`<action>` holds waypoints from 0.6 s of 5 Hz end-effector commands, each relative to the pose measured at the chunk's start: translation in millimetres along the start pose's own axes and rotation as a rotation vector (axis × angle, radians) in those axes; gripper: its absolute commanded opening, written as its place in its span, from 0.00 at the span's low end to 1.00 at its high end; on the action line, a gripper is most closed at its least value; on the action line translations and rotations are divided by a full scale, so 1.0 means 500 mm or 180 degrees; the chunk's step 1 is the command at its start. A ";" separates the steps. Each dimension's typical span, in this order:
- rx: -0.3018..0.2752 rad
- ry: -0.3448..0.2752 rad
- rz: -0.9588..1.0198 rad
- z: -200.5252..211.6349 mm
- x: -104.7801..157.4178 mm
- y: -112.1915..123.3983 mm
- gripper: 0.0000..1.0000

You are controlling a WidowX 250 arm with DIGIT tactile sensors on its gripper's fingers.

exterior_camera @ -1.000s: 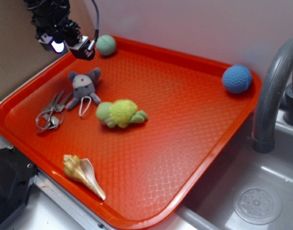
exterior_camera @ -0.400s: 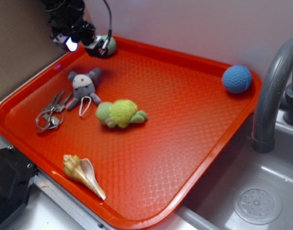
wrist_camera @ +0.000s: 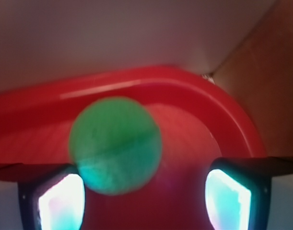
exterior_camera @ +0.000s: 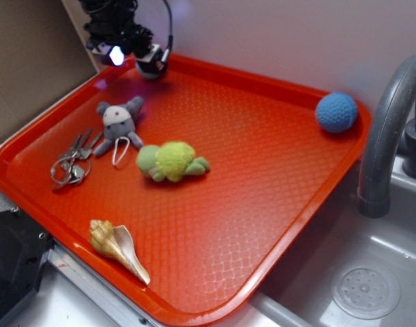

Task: Grab the green ball.

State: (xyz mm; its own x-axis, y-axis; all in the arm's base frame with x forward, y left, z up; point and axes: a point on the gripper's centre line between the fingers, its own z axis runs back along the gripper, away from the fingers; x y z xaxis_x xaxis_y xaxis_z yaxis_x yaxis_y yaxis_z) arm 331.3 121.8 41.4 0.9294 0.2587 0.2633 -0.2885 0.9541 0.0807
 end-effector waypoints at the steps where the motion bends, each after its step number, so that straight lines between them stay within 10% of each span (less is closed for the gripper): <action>1: -0.0114 -0.0100 0.0078 0.004 0.051 -0.022 1.00; 2: 0.0008 -0.0007 0.0150 -0.004 0.038 -0.030 1.00; 3: 0.0040 0.0005 0.0226 -0.008 0.029 -0.030 0.00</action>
State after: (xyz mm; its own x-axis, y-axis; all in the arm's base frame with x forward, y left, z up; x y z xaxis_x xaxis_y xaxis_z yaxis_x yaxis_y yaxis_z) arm 342.3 109.4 25.2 0.9232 0.3156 0.2193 -0.3395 0.9371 0.0806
